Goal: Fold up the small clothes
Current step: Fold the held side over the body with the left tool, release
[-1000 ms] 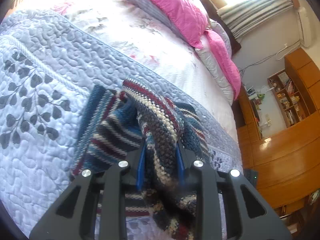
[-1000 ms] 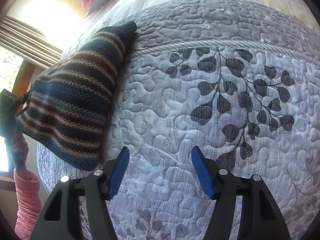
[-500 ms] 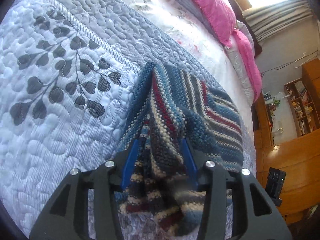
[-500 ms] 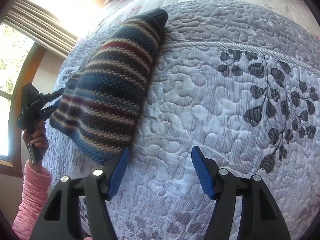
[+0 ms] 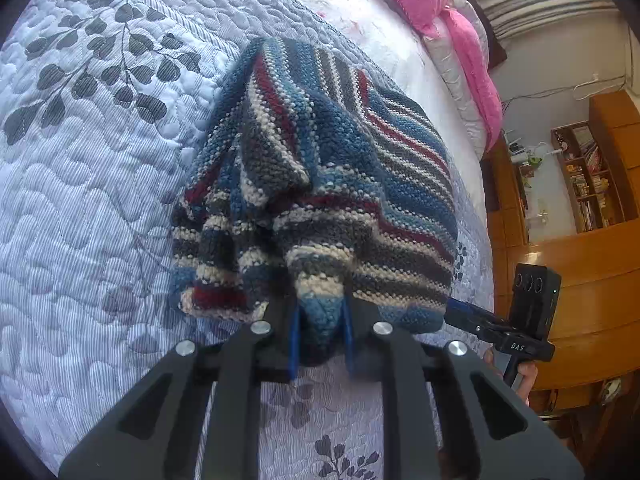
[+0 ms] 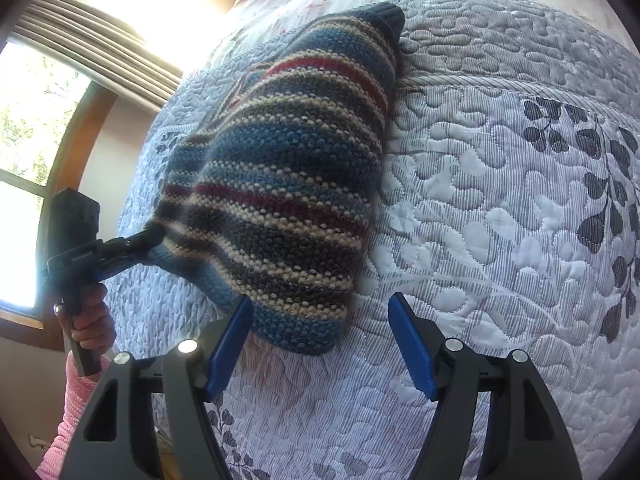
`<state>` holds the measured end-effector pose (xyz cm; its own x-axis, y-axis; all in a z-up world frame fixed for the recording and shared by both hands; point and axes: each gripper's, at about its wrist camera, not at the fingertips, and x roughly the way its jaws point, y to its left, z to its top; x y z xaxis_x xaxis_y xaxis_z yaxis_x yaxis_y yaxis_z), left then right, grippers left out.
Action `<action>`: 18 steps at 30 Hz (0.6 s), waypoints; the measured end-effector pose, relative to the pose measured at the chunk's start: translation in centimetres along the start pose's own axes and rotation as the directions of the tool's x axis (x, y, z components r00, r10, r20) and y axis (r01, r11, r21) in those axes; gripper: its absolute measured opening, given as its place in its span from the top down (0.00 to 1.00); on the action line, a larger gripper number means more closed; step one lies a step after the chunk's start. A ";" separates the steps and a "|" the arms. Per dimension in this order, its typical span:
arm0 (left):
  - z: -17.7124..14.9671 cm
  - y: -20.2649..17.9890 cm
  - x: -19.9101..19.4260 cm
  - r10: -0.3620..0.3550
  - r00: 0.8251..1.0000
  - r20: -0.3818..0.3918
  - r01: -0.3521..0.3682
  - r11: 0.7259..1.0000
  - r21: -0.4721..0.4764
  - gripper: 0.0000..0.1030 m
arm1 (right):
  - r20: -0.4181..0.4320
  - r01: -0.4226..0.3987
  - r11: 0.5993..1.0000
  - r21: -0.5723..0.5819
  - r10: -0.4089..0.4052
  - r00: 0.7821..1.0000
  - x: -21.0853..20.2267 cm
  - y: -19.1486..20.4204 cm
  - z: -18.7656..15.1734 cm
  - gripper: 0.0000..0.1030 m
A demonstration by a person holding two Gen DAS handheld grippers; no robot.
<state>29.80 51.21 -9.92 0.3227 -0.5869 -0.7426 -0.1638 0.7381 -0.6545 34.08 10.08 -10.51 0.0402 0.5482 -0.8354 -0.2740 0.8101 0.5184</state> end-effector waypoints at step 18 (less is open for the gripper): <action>-1.6 1.6 3.0 0.231 0.973 0.026 -0.231 0.952 0.201 0.88 | -0.076 -0.043 0.999 -0.017 0.042 0.996 5.2 0.4 -1.0 0.65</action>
<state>29.05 50.11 -13.42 0.3007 -0.3917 -0.8696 -0.0436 0.9052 -0.4228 33.22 13.07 -14.80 -0.0441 0.5644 -0.8243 -0.2916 0.7819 0.5510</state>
